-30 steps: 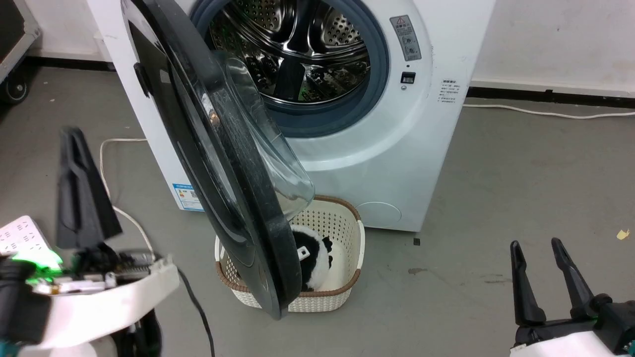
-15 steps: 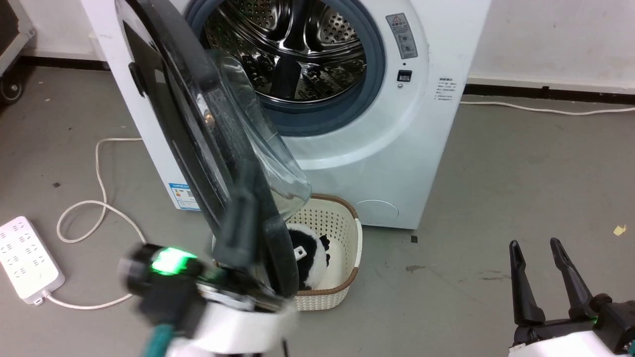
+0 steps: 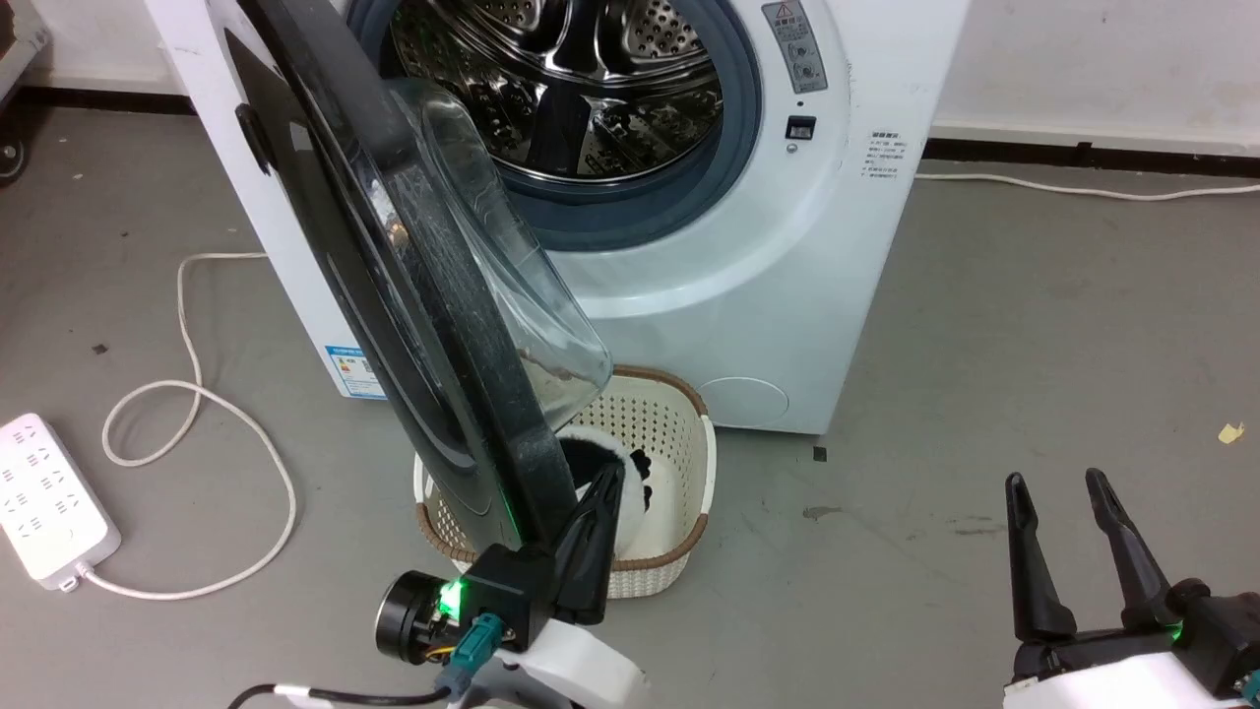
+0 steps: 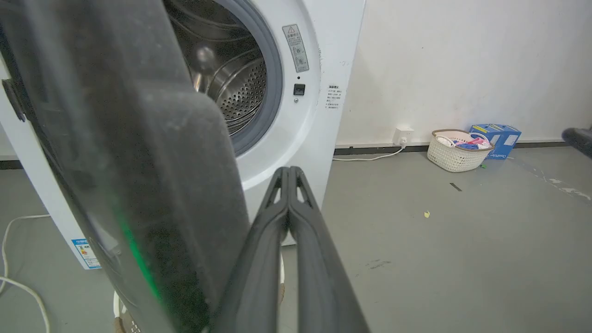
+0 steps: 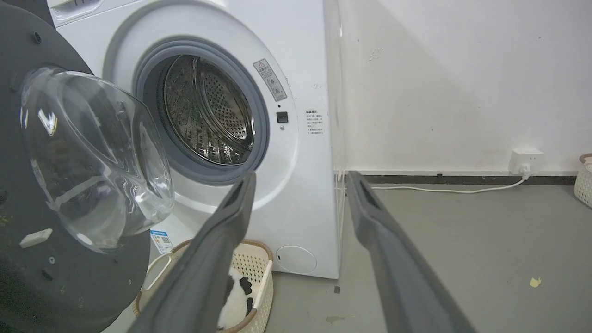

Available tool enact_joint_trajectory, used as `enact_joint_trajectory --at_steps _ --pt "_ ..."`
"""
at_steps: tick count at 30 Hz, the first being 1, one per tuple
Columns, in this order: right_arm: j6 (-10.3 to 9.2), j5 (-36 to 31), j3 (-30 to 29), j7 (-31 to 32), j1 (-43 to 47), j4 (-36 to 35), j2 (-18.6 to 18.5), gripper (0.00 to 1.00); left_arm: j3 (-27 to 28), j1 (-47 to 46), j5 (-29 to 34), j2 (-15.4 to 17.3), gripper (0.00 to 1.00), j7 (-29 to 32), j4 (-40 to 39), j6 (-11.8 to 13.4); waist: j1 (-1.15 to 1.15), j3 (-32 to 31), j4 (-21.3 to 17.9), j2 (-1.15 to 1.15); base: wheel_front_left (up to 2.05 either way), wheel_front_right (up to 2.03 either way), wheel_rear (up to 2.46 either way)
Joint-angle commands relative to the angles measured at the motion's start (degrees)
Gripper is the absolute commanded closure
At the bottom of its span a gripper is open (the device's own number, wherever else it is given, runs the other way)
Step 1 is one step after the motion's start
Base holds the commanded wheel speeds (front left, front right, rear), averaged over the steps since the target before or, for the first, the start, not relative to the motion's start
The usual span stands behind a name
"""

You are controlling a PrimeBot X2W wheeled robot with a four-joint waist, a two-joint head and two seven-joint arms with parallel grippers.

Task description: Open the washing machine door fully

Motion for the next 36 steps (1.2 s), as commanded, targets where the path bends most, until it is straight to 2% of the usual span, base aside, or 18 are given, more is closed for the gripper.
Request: enact_joint_trajectory --at_steps 1,10,18,20,21,22,28,36 --pt "0.05 0.9 0.1 -0.2 -0.6 0.1 0.2 0.0 0.6 -1.2 -0.2 0.2 1.0 -0.8 2.2 0.3 0.0 0.3 0.2 0.0 0.0 0.0 0.0" --pt "0.05 1.0 0.7 -0.2 -0.5 0.3 0.2 0.0 2.6 -2.6 -1.4 0.5 1.0 -3.2 7.4 0.8 0.0 0.8 3.4 0.0 0.0 0.0 0.0" --pt "0.05 0.8 0.8 -0.2 0.1 0.3 0.2 0.0 3.7 -0.7 -2.3 1.2 1.0 -4.0 7.2 1.2 0.0 -0.2 9.2 0.0 0.0 0.0 0.0" --pt "0.05 0.7 1.1 -0.2 0.4 0.4 0.2 0.0 4.6 0.1 -2.7 1.5 1.0 -4.2 6.5 1.8 0.0 -0.4 12.3 0.0 0.0 0.0 0.0" --pt "0.05 0.7 1.1 -0.2 0.4 0.4 0.2 0.0 4.6 0.1 -2.7 1.5 1.0 -4.2 6.5 1.8 0.0 -0.4 12.3 0.0 0.0 0.0 0.0" --pt "0.05 0.5 1.3 -0.2 0.6 0.4 0.2 0.0 5.3 0.4 -3.0 1.9 1.0 -4.2 6.1 2.2 0.0 -0.4 14.3 0.0 0.0 0.0 0.0" --pt "0.05 -0.3 2.7 -0.2 0.1 0.4 0.2 0.0 9.4 0.6 -4.7 3.8 1.0 -4.4 4.7 3.8 0.0 0.9 18.6 0.0 0.0 0.0 0.0" --pt "0.05 -2.1 3.3 -0.2 -1.1 0.2 0.2 0.0 16.0 -1.4 -7.6 7.2 1.0 -4.4 4.0 4.9 0.0 4.3 20.5 0.0 0.0 0.0 0.0"
